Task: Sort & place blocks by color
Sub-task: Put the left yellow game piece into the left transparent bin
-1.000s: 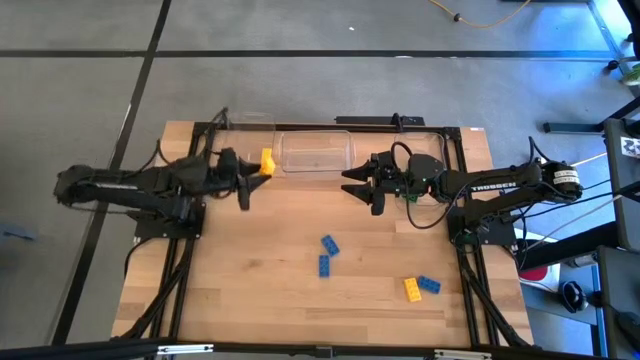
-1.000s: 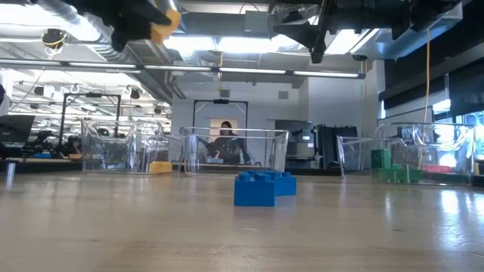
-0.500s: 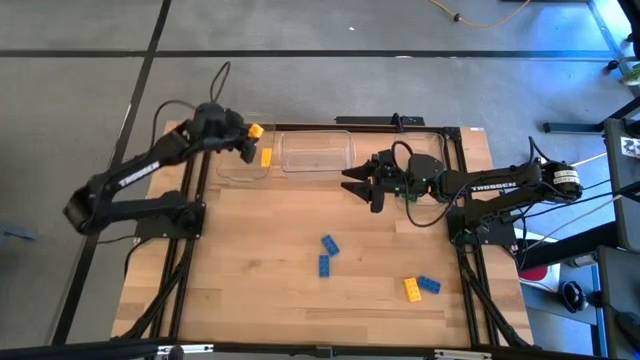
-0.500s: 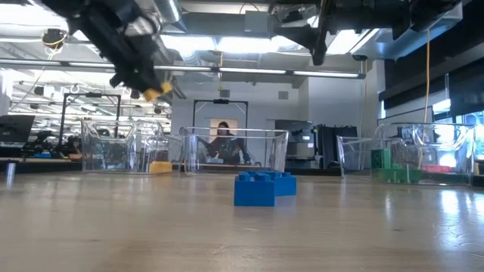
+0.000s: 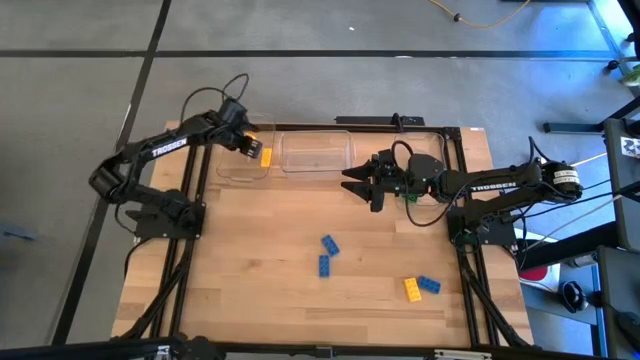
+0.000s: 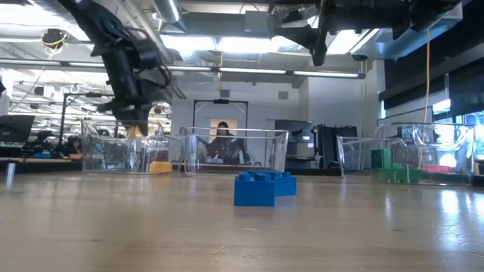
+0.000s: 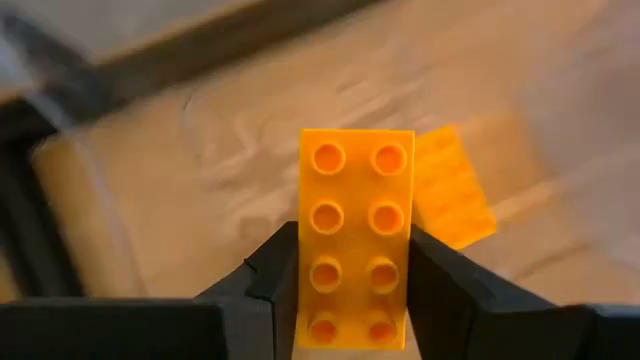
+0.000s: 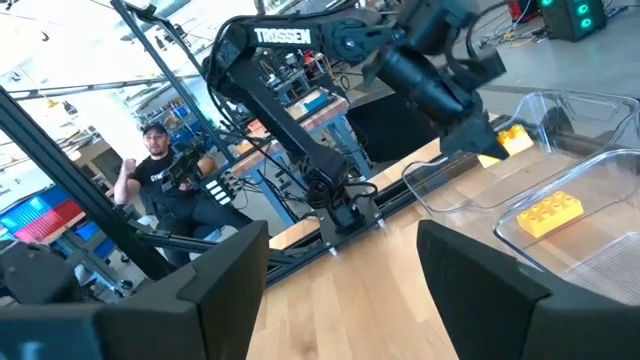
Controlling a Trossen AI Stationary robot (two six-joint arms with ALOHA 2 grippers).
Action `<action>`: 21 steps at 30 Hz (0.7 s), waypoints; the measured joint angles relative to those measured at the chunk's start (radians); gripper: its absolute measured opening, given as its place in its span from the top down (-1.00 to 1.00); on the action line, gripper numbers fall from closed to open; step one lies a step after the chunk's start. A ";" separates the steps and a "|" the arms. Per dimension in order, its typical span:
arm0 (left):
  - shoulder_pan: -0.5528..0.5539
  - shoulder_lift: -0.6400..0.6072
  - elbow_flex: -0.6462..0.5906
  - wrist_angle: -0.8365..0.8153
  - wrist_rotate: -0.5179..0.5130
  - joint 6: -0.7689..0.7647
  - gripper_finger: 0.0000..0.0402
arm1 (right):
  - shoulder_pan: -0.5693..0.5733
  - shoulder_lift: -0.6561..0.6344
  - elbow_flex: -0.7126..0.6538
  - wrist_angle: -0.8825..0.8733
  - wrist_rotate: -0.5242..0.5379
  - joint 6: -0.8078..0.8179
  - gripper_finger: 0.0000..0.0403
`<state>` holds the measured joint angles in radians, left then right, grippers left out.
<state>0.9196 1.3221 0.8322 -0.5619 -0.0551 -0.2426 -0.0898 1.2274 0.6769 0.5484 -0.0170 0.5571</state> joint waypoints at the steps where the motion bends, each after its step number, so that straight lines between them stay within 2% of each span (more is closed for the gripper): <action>1: -0.004 0.013 0.000 -0.010 -0.021 -0.022 0.36 | 0.000 0.000 0.000 0.000 0.000 0.000 -0.28; 11: -0.070 0.095 0.000 -0.018 -0.075 -0.152 0.36 | 0.000 0.000 0.000 0.000 0.000 0.000 -0.28; 21: -0.122 0.144 -0.052 -0.001 -0.113 -0.408 0.36 | 0.000 0.000 0.000 0.000 -0.001 -0.012 -0.28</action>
<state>0.7971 1.4662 0.7800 -0.5633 -0.1676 -0.6506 -0.0895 1.2274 0.6769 0.5484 -0.0177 0.5449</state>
